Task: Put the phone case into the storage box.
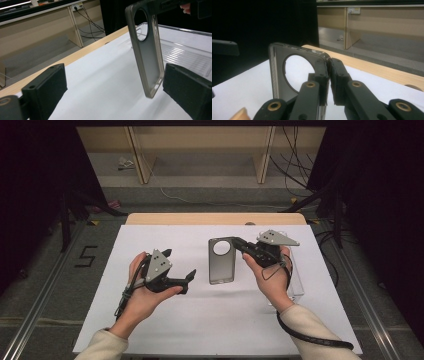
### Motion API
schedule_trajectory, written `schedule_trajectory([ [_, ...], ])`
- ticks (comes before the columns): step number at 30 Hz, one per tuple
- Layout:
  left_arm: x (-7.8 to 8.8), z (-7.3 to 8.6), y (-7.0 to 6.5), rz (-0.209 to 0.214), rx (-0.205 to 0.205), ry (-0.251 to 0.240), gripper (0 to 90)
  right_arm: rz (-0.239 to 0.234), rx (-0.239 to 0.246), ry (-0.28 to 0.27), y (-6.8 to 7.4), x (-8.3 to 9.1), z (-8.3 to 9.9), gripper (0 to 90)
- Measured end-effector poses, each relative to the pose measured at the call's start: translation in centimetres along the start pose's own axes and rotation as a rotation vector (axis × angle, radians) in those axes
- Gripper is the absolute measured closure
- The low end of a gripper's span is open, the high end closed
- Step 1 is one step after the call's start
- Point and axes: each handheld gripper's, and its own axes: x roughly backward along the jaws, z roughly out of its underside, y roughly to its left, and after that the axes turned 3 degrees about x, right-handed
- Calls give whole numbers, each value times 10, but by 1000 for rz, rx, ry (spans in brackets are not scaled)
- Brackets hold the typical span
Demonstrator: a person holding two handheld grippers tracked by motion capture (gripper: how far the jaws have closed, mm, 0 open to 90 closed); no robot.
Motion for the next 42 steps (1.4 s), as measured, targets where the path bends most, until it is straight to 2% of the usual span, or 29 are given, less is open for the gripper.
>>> schedule_trajectory([
  [11, 15, 11, 9, -18, 13, -9, 33, 18, -6, -18, -7, 5, -5, 851],
  [26, 23, 20, 14, -31, 32, -19, 34, 40, -16, -40, -16, 12, -12, 852],
  [42, 29, 27, 17, -39, 22, -19, 35, 60, -24, -54, -24, 17, -16, 852],
])
